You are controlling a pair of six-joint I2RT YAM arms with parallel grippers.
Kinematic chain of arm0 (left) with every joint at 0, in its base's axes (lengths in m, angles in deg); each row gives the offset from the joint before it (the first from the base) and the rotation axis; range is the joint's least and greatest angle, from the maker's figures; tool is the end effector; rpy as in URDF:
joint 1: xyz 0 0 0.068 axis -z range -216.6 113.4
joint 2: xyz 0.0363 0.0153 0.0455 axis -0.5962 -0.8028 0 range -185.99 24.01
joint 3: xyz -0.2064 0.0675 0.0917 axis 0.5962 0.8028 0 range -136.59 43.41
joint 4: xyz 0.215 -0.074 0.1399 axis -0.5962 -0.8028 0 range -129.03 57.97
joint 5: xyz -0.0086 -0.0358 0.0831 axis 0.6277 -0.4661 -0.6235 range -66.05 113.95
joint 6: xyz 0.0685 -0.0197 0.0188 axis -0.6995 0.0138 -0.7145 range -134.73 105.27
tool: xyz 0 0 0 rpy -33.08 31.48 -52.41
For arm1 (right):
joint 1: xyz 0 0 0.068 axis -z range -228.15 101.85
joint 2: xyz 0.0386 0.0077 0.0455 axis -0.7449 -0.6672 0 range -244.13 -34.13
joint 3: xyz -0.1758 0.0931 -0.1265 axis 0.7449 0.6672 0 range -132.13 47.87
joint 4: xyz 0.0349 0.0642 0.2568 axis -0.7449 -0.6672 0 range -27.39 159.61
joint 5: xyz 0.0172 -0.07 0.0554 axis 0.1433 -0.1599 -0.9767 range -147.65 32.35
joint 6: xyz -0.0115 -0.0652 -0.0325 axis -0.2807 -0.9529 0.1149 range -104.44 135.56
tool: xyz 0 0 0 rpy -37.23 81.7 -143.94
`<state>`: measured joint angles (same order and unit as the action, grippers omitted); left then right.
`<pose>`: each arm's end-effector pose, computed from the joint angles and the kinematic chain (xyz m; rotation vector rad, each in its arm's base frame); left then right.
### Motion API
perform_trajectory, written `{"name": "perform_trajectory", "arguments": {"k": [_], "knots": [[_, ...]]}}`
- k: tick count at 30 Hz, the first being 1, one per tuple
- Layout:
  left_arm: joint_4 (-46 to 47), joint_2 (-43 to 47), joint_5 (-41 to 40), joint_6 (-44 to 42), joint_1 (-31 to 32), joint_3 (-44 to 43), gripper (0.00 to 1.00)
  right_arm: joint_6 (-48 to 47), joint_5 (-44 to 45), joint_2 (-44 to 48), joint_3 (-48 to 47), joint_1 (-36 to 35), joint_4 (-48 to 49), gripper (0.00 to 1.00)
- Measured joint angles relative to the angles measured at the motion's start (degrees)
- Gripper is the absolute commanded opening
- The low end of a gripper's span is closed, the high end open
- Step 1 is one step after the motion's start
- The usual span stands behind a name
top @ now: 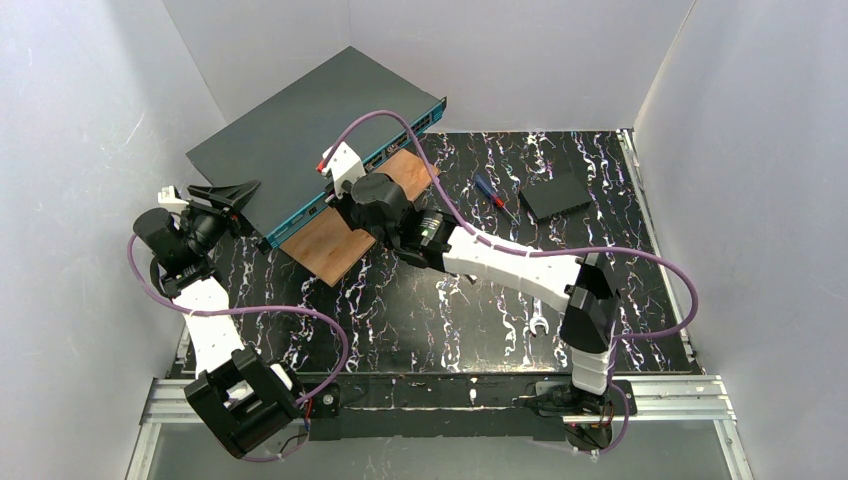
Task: Insert the plug into the switch port
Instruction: Insert the connector into the switch port.
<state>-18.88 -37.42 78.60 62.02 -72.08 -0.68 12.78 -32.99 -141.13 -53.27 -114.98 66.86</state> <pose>0.2563 0.1209 0.2860 -0.9061 1.5401 -1.3065 0.2087 0.4222 0.3437 -0.7074 1.5772 0.4599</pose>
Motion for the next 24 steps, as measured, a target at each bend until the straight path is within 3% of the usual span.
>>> {"name": "perform_trajectory", "arguments": {"k": [7, 13, 15, 17, 20, 24], "knots": [[0.0, 0.0, 0.0, 0.0, 0.0, 0.0, 0.00, -0.2, 0.2, 0.2, 0.9, 0.0, 1.5, 0.24], [-0.1, 0.0, 0.2, 0.0, 0.0, 0.0, 0.00, -0.1, -0.6, 2.9, 6.0, 0.1, 5.6, 0.45], [-0.1, 0.1, 0.2, 0.0, 0.0, 0.0, 0.00, -0.1, -0.9, 5.0, 8.1, 0.0, 6.1, 0.48], [-0.1, 0.1, 0.2, 0.0, 0.0, 0.0, 0.00, -0.1, -1.0, 7.2, 9.7, 0.0, 6.1, 0.49], [-0.1, 0.1, 0.2, 0.0, 0.0, 0.0, 0.00, -0.1, -1.1, 10.2, 11.8, 0.0, 6.6, 0.41], [-0.1, 0.1, 0.2, 0.0, 0.0, 0.0, 0.00, 0.0, -0.9, 11.9, 13.0, 0.0, 7.0, 0.18]]}}
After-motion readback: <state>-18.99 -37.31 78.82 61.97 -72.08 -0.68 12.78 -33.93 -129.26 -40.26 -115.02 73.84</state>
